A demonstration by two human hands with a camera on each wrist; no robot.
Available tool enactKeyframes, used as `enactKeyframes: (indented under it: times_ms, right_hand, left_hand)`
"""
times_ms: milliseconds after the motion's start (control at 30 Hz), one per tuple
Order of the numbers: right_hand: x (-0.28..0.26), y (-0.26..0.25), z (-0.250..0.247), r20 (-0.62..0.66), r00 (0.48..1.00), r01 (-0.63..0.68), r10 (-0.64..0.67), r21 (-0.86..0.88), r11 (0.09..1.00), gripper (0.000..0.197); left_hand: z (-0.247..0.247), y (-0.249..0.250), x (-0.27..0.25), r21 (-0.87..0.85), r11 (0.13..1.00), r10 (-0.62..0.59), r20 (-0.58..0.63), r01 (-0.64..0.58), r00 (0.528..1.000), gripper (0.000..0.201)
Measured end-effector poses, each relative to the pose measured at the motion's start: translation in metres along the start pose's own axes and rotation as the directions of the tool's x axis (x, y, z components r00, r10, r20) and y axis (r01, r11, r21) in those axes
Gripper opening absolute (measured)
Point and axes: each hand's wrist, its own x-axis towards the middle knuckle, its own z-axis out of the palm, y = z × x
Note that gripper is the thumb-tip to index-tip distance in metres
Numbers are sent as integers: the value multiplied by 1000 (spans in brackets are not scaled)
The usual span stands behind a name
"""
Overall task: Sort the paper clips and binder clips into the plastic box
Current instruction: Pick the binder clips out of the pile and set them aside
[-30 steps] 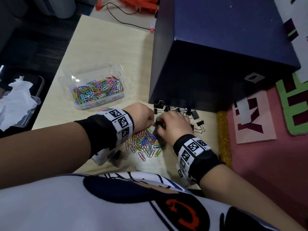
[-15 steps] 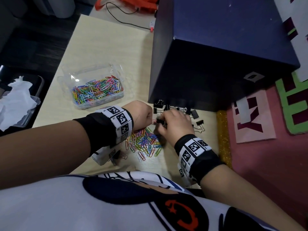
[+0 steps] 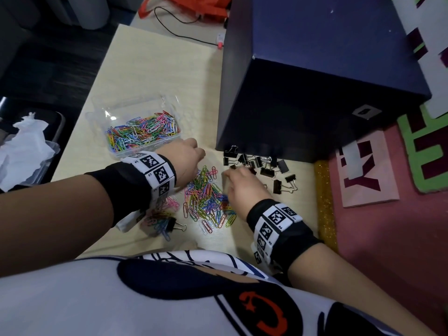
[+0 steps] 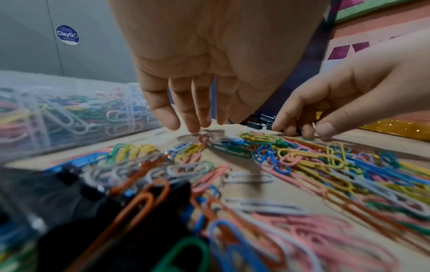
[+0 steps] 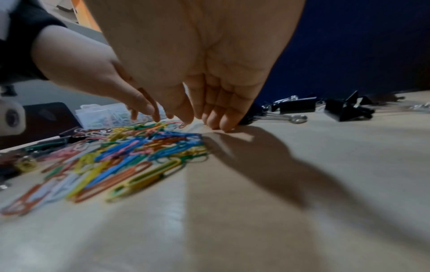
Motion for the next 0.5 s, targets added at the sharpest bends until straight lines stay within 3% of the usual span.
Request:
enactKeyframes:
  times_ms: [233,367,500]
  right_hand:
    - [-2,-17,-4,141,990,4,5,-59,998,38]
    - [-2,-16,-16,150,968,-191,201,-74,979,43]
    - [-10,-19,-13,222,915,-285,337,-235,929,59]
  left_hand:
    - [7,2,-9,-109,987,129,108,-117,986,40]
    - [3,-8,-9,-89,996,30,57,-25,998,34]
    - [0,-17,-13,13,996,-86,121,85,989,33]
